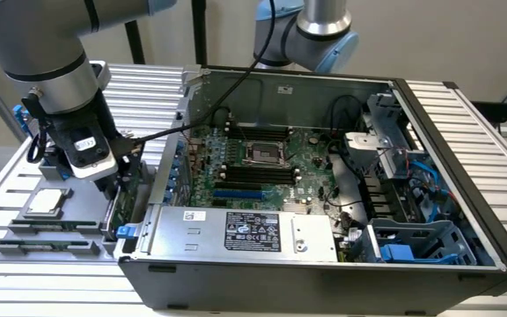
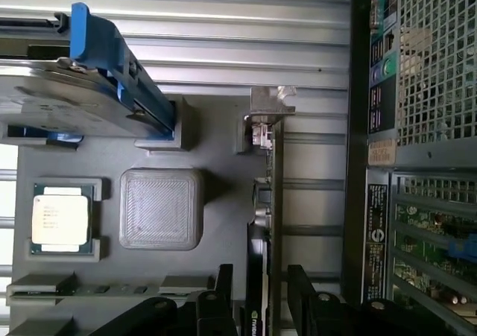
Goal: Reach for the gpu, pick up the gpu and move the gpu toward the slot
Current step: 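Pick up the gpu and move the gpu toward the slot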
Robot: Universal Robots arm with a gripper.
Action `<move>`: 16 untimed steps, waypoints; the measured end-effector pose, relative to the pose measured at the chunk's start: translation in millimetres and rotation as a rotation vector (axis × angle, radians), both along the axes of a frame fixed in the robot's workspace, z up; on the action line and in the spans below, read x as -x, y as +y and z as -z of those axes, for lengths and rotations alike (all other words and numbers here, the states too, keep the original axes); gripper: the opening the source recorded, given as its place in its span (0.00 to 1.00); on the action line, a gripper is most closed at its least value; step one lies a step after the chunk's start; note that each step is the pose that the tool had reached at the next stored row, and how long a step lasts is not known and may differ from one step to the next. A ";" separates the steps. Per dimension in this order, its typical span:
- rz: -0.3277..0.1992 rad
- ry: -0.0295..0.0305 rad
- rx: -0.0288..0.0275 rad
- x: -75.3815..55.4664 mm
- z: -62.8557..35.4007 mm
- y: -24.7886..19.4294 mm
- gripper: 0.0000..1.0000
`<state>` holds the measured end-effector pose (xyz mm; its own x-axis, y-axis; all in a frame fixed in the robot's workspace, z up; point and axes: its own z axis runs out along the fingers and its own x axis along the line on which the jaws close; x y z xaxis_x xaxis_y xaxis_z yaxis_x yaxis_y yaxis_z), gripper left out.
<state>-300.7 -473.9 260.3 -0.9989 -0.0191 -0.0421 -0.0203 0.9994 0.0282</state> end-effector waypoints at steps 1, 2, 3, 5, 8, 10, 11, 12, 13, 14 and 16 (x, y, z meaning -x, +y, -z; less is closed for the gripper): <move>0.000 -0.0031 0.0001 0.5 1.8 0.3 0.42; 0.000 -0.0064 0.0003 1.1 3.4 0.5 0.42; 0.000 -0.0100 0.0007 1.8 4.8 0.7 0.42; 0.000 -0.0167 0.0019 2.9 7.2 1.1 0.42; 0.000 -0.0207 0.0050 3.8 9.2 1.3 0.42; 0.000 -0.0208 0.0076 4.0 10.3 1.3 0.42; 0.001 -0.0208 0.0091 4.0 10.9 1.4 0.42; 0.004 -0.0208 0.0111 4.0 11.5 1.4 0.42; 0.011 -0.0207 0.0134 4.0 12.1 1.4 0.42; 0.020 -0.0207 0.0156 4.1 12.7 1.4 0.42; 0.037 -0.0205 0.0190 4.0 13.7 1.4 0.42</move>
<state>-304.7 -472.5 246.6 -0.9979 0.0169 -0.0626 0.0164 0.9998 0.0092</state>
